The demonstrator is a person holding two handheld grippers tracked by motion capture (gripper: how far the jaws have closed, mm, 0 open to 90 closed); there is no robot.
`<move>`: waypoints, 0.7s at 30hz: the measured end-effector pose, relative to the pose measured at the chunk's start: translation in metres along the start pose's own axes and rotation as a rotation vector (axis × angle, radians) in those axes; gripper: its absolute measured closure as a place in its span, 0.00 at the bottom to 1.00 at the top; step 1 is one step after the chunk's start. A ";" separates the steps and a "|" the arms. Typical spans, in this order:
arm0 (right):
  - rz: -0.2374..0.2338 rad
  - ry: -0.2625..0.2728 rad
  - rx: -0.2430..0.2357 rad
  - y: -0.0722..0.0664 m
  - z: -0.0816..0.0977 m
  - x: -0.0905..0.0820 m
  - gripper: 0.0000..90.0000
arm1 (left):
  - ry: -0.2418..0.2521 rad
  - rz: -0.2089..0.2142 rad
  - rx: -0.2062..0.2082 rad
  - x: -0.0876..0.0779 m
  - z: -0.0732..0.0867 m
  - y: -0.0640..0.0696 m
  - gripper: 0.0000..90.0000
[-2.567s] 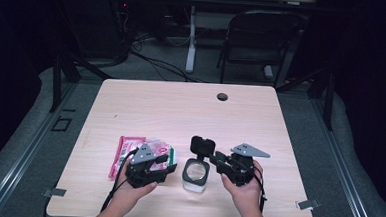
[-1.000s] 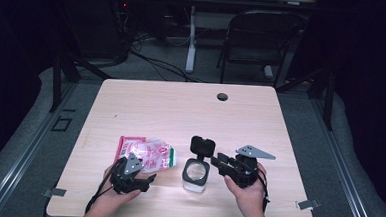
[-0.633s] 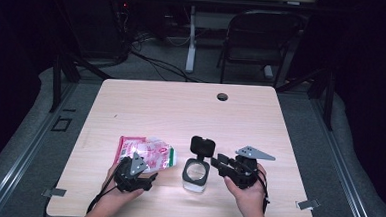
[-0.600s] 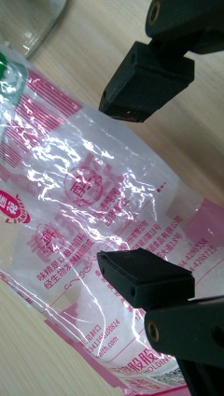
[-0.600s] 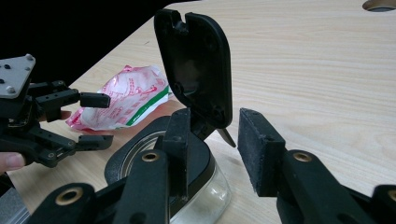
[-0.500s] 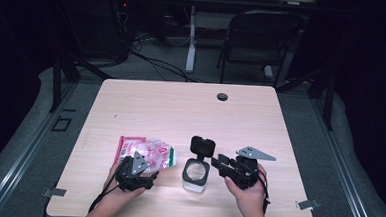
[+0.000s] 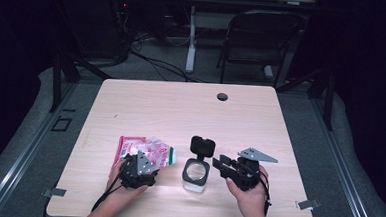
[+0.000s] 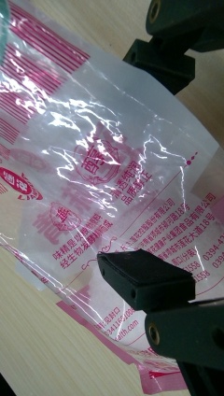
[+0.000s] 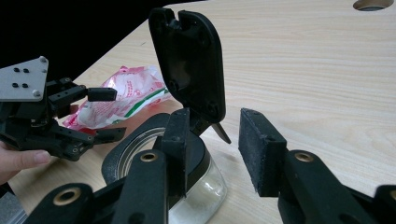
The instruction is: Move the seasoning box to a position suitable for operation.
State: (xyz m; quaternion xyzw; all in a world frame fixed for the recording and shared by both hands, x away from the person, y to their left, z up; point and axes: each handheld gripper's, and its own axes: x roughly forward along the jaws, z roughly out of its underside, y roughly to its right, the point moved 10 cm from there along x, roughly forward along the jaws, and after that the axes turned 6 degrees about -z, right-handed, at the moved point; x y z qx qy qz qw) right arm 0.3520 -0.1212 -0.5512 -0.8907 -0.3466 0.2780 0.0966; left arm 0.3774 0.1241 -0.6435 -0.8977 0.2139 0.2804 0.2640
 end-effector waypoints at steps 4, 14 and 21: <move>0.002 0.004 0.002 0.001 0.000 -0.002 0.71 | -0.011 -0.001 -0.001 0.003 0.002 0.001 0.28; 0.002 0.008 0.007 0.001 0.000 -0.001 0.71 | -0.025 0.035 -0.089 0.006 0.005 -0.004 0.39; -0.001 0.009 0.010 0.001 0.000 -0.001 0.71 | -0.018 0.044 -0.107 0.008 0.007 -0.006 0.51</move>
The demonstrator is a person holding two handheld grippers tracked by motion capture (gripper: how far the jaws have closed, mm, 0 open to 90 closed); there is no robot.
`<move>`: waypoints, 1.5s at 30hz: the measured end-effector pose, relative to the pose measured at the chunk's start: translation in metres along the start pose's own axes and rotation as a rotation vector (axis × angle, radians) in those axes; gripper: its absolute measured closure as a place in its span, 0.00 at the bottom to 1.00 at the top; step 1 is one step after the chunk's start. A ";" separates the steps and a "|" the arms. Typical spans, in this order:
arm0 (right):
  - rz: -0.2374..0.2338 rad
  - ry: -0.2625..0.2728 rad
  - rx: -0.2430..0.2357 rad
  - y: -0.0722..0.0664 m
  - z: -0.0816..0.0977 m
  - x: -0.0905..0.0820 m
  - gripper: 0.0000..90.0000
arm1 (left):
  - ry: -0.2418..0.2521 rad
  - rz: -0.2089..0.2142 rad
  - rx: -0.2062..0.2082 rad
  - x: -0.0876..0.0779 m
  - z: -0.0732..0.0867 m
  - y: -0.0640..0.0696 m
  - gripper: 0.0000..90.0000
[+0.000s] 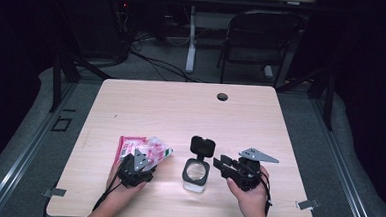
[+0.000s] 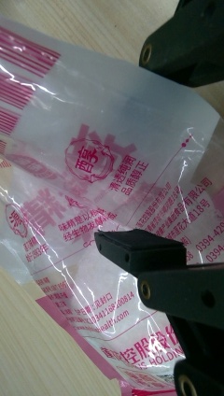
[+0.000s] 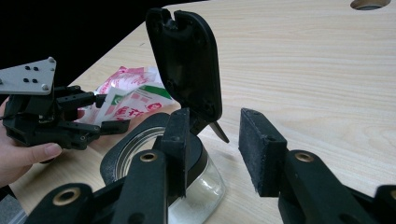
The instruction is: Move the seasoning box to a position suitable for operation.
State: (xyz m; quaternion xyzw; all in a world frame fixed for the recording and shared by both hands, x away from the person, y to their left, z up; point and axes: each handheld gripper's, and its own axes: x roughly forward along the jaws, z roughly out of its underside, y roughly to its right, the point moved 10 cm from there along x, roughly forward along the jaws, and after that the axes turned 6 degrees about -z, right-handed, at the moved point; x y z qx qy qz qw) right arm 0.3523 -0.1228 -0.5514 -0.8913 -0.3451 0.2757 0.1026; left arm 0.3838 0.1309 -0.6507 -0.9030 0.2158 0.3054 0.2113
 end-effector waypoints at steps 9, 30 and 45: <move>-0.001 -0.001 0.002 0.001 0.001 0.000 0.71 | 0.009 0.028 -0.074 0.000 0.001 -0.008 0.65; 0.000 0.005 0.004 0.001 0.000 -0.002 0.70 | 0.009 0.068 -0.141 -0.004 -0.001 -0.014 0.96; 0.002 0.001 -0.002 0.001 0.001 -0.003 0.70 | 0.007 0.076 -0.147 -0.008 -0.005 -0.017 1.00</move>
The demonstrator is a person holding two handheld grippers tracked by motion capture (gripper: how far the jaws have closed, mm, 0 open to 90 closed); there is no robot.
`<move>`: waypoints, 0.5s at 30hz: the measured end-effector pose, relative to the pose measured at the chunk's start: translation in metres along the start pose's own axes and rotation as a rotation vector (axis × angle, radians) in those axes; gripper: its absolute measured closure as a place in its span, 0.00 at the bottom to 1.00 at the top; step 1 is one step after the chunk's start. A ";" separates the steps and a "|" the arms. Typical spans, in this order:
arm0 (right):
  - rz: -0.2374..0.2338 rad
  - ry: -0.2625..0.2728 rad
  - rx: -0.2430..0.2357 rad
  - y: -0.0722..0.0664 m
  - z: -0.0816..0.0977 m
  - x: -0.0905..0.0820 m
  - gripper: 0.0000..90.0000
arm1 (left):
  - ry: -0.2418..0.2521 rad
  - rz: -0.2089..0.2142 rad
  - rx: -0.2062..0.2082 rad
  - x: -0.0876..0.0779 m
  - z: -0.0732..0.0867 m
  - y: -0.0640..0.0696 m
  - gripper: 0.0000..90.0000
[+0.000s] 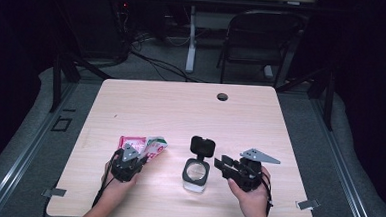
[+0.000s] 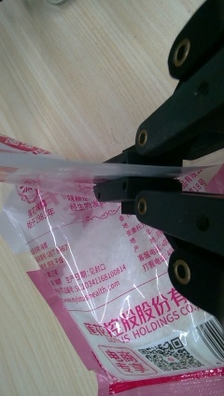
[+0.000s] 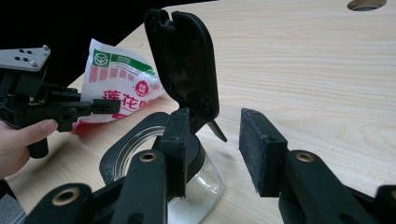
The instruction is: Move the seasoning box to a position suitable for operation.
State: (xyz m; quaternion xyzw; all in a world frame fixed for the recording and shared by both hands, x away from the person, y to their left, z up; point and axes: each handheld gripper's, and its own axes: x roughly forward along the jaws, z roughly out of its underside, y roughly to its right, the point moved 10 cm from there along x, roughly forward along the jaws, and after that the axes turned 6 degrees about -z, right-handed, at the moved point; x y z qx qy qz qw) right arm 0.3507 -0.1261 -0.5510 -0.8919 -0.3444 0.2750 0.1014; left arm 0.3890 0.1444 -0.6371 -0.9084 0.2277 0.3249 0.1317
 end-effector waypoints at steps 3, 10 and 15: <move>0.001 0.002 0.003 0.001 0.000 0.000 0.70 | 0.001 0.005 -0.006 -0.002 -0.001 -0.001 1.00; 0.001 0.003 0.003 0.001 0.000 -0.001 0.70 | 0.004 0.006 -0.017 -0.005 -0.004 -0.003 1.00; 0.001 0.003 0.004 0.001 0.000 0.000 0.70 | 0.014 0.012 -0.031 -0.010 -0.007 -0.007 1.00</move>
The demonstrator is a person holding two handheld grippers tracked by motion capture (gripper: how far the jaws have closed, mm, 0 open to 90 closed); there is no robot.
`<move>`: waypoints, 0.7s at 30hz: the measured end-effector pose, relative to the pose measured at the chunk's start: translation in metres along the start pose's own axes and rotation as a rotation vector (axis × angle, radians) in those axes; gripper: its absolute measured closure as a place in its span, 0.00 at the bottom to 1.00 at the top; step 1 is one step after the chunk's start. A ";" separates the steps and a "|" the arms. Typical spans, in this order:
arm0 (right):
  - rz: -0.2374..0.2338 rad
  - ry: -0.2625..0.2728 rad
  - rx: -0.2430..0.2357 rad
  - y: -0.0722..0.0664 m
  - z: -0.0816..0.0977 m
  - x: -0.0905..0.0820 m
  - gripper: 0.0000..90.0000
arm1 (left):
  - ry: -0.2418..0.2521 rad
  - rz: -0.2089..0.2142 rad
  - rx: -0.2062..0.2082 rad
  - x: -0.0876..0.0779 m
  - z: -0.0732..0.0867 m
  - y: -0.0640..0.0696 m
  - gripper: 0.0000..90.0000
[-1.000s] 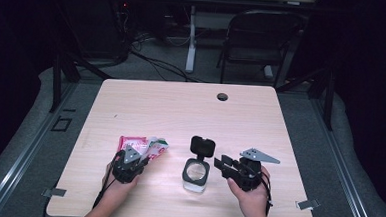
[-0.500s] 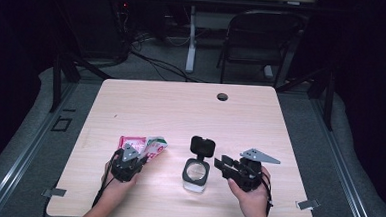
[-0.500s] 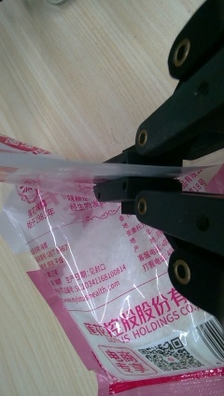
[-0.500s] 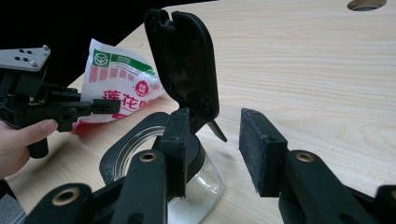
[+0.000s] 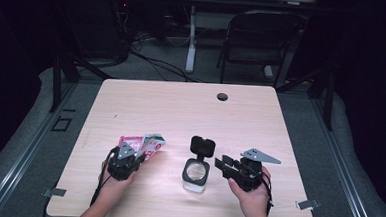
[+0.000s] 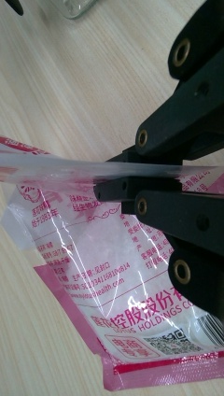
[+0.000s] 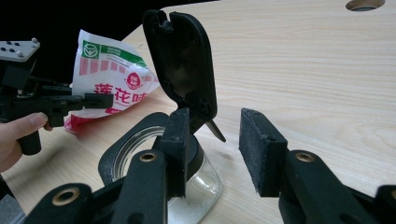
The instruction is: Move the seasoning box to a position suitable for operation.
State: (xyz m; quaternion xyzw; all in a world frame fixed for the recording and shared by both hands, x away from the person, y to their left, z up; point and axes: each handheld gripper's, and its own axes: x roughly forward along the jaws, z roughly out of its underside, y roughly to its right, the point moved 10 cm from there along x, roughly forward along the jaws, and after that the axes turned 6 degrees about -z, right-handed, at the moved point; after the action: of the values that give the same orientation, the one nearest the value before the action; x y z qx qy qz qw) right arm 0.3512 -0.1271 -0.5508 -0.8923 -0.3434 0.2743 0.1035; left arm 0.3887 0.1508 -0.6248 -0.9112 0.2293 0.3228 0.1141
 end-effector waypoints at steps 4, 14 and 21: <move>0.003 0.006 0.003 0.001 -0.001 -0.001 0.70 | 0.005 0.004 -0.006 -0.004 -0.003 -0.002 1.00; 0.002 0.002 -0.002 0.001 0.000 -0.001 0.70 | 0.027 0.012 -0.032 -0.016 -0.009 -0.011 1.00; 0.002 0.004 -0.001 0.001 -0.001 -0.001 0.70 | 0.055 0.006 -0.061 -0.030 -0.014 -0.024 1.00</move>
State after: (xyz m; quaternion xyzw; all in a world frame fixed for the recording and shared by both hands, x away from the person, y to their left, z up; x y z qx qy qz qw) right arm 0.3516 -0.1289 -0.5504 -0.8933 -0.3424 0.2722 0.1035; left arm 0.3876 0.1765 -0.5936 -0.9220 0.2251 0.3050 0.0790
